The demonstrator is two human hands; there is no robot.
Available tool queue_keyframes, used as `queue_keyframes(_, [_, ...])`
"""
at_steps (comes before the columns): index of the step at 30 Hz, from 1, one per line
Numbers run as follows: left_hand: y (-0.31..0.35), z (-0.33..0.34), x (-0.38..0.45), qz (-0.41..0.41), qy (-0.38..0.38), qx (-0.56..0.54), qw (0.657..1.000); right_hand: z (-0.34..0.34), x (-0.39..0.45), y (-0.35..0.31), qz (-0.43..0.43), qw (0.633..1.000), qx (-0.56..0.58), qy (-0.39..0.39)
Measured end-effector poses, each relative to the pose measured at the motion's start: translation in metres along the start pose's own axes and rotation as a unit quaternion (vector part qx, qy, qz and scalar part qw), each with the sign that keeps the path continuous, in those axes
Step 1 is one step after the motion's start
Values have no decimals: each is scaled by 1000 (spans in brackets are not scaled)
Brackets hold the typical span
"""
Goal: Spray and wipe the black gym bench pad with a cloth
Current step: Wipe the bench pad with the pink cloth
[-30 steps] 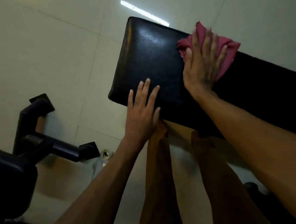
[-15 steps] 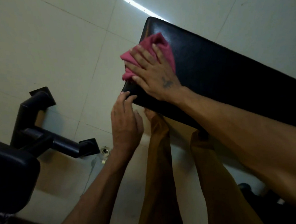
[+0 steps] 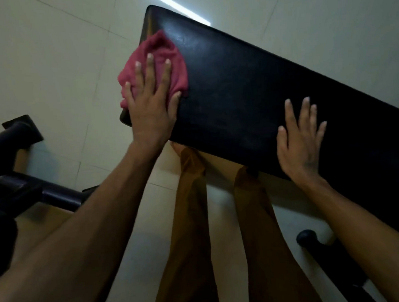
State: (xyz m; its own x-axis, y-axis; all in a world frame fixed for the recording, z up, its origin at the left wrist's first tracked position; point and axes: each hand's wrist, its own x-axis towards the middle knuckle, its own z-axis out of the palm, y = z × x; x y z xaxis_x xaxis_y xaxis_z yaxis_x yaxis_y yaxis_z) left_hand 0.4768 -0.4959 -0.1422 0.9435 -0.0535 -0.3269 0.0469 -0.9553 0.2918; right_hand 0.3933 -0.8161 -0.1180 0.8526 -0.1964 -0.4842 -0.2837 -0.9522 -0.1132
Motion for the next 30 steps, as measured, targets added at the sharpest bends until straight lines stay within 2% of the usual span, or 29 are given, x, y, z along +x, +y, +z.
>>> queue_keyframes(4, [32,6,-33,-118,-2,-37,992,3,-14,18,13,1000,9,-6])
queue_keyframes(8, [85,25,-62,-246,0,-141,959,0,-20,30,65,997,39,-1])
queue_keyframes(10, [116,38,-69,-279,0,-162,947,-3,-20,37,68,996,49,-4])
queue_keyframes(13, [154,51,-71,-287,-5,-158,945,-7,-18,54,65,995,69,-7])
queue_keyframes(16, [190,59,-75,-212,-60,-94,971,-13,-16,78,72,993,89,-4])
queue_keyframes(19, [235,72,-86,-58,-127,-51,989,-21,-15,102,58,995,85,-16])
queue_keyframes(22, [263,90,-98,98,-188,0,977,-29,-13,123,77,990,115,-17])
queue_keyframes(25, [250,88,-93,193,-227,54,953,-34,-13,141,110,983,149,-2])
queue_keyframes(27, [227,72,-88,287,-227,51,929,-35,-12,144,105,985,135,15])
queue_keyframes(29, [198,53,-83,359,-169,38,917,-35,-12,132,52,991,112,41])
queue_keyframes(30, [184,45,-81,355,-126,35,926,-34,-12,121,1,994,96,52])
